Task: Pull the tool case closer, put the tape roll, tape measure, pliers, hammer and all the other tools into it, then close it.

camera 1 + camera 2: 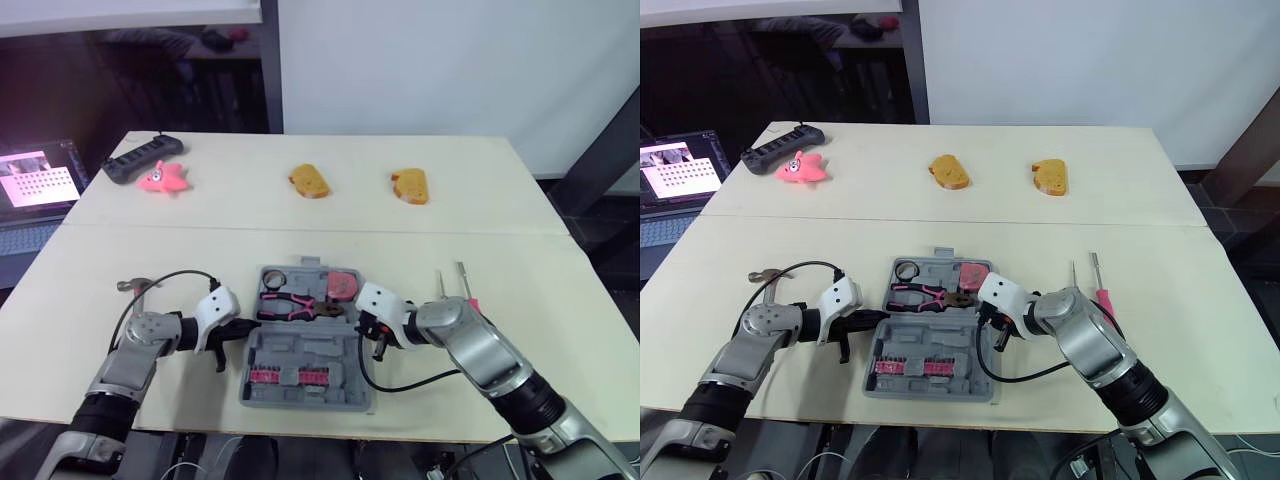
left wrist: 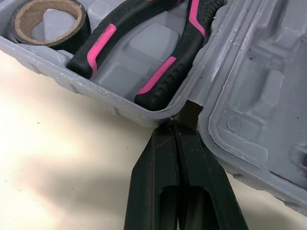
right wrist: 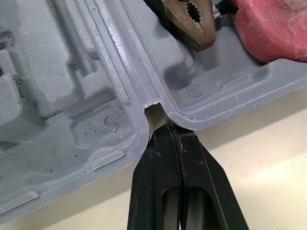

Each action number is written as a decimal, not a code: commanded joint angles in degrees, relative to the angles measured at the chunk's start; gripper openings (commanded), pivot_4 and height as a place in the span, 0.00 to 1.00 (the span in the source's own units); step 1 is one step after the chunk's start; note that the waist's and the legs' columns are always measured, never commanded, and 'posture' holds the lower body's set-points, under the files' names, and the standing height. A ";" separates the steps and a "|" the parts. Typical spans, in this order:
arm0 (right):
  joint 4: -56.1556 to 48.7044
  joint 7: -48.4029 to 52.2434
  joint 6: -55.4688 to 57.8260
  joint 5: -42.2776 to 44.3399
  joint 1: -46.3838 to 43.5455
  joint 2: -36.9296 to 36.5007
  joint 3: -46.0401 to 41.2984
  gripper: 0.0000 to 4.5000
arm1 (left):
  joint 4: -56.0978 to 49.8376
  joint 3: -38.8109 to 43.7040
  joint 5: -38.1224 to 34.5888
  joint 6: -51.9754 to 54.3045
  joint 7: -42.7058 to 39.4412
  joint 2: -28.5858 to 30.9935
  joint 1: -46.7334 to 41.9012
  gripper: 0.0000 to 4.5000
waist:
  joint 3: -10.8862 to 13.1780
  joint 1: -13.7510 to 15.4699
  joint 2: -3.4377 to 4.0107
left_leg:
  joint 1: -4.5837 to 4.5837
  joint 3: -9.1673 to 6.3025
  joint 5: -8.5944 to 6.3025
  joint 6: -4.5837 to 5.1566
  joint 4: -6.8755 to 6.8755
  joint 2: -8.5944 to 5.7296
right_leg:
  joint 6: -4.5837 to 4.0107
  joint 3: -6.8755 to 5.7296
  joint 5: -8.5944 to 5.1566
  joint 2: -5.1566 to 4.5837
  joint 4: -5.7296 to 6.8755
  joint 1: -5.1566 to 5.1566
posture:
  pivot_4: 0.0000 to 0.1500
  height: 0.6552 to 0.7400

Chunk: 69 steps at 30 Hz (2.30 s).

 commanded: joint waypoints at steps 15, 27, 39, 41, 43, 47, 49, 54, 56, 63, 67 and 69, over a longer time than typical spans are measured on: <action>0.04 1.97 -8.27 2.32 3.16 -3.69 -1.71 0.00 | -1.05 -1.93 -0.97 -0.35 -2.83 1.62 0.90 0.01 | 0.01 0.00 0.00 | -0.04 0.00 0.00 0.00 0.00 0.00 | 0.00 0.00 -0.01 0.00 -0.04 -0.01 | 1.00 1.00; -0.58 4.63 -16.45 11.50 8.91 -11.09 -18.38 0.00 | -9.91 13.19 -12.49 0.09 -7.91 15.57 11.20 0.01 | 0.28 -0.24 -0.09 | -0.10 0.02 -0.04 0.07 -0.43 0.05 | 0.00 0.01 -0.02 0.02 -0.16 -0.29 | 1.00 1.00; -0.09 20.86 -22.69 31.28 27.23 -20.28 -54.54 0.51 | -0.79 39.93 -22.51 6.65 -16.36 29.12 25.96 0.53 | 0.57 -0.22 -0.14 | -0.07 0.15 -0.07 0.12 -0.88 0.06 | -0.04 0.02 -0.10 -0.01 -0.45 -0.34 | 1.00 1.00; 2.71 21.88 -24.62 30.66 30.26 -21.22 -56.80 0.74 | 2.39 41.30 -21.77 5.41 -16.29 29.58 26.63 0.77 | 0.57 -0.26 -0.14 | -0.02 0.17 -0.08 0.14 -0.90 0.06 | -0.21 0.02 -0.19 -0.01 -0.53 -0.30 | 1.00 1.00; 4.96 22.66 -26.71 29.86 32.78 -21.64 -57.83 0.96 | 3.79 42.05 -21.84 4.95 -16.43 29.36 27.06 1.00 | 0.57 -0.30 -0.17 | -0.02 0.22 -0.08 0.14 -0.87 0.07 | -0.25 0.04 -0.21 -0.02 -0.64 -0.26 | 1.00 1.00; 7.39 22.58 -29.74 29.44 35.03 -21.56 -58.15 0.99 | 4.03 42.22 -21.69 3.86 -16.45 28.53 28.26 1.00 | 0.58 -0.35 -0.16 | -0.03 0.39 -0.06 0.10 -0.80 0.07 | -0.29 0.22 -0.20 -0.04 -0.65 -0.26 | 1.00 1.00; 8.37 22.32 -31.43 28.79 35.78 -21.59 -57.64 0.99 | 4.96 42.25 -21.70 3.53 -16.01 28.23 28.03 1.00 | 0.58 -0.41 -0.17 | 0.00 0.39 -0.05 0.08 -0.79 0.08 | -0.34 0.22 -0.16 -0.03 -0.63 -0.26 | 1.00 1.00; 8.75 21.95 -33.20 28.72 36.07 -21.65 -56.15 0.99 | 6.80 41.60 -20.99 1.96 -15.67 28.43 27.63 1.00 | 0.58 -0.46 -0.16 | 0.02 0.39 -0.04 0.06 -0.81 0.08 | -0.34 0.22 -0.14 -0.02 -0.61 -0.27 | 1.00 1.00; 8.78 21.84 -33.44 28.71 36.04 -21.69 -55.90 0.99 | 6.80 41.45 -21.02 1.84 -15.66 28.43 27.52 1.00 | 0.58 -0.38 -0.16 | 0.01 0.39 -0.04 0.06 -0.81 0.08 | -0.33 0.22 -0.15 -0.02 -0.62 -0.27 | 1.00 1.00; 7.20 19.49 -32.87 29.14 34.84 -20.89 -54.79 0.99 | 4.32 39.87 -21.08 1.52 -14.98 27.11 26.72 1.00 | 0.58 -0.29 -0.16 | 0.01 0.39 -0.04 0.06 -0.80 0.08 | -0.32 0.22 -0.14 -0.02 -0.61 -0.25 | 1.00 1.00; 1.83 15.12 -27.03 30.69 34.48 -20.03 -52.50 0.99 | -0.21 36.93 -20.95 1.54 -13.99 24.96 25.53 1.00 | 0.56 -0.27 -0.14 | 0.02 0.39 -0.03 0.04 -0.77 0.08 | -0.27 0.23 -0.10 -0.02 -0.58 -0.24 | 1.00 1.00; -2.26 10.13 -22.41 31.00 33.61 -18.85 -50.53 0.99 | -4.40 34.46 -21.03 2.11 -12.95 23.38 24.75 1.00 | 0.55 -0.25 -0.17 | 0.02 0.37 -0.02 0.03 -0.77 0.08 | -0.19 0.23 -0.06 -0.01 -0.55 -0.23 | 1.00 1.00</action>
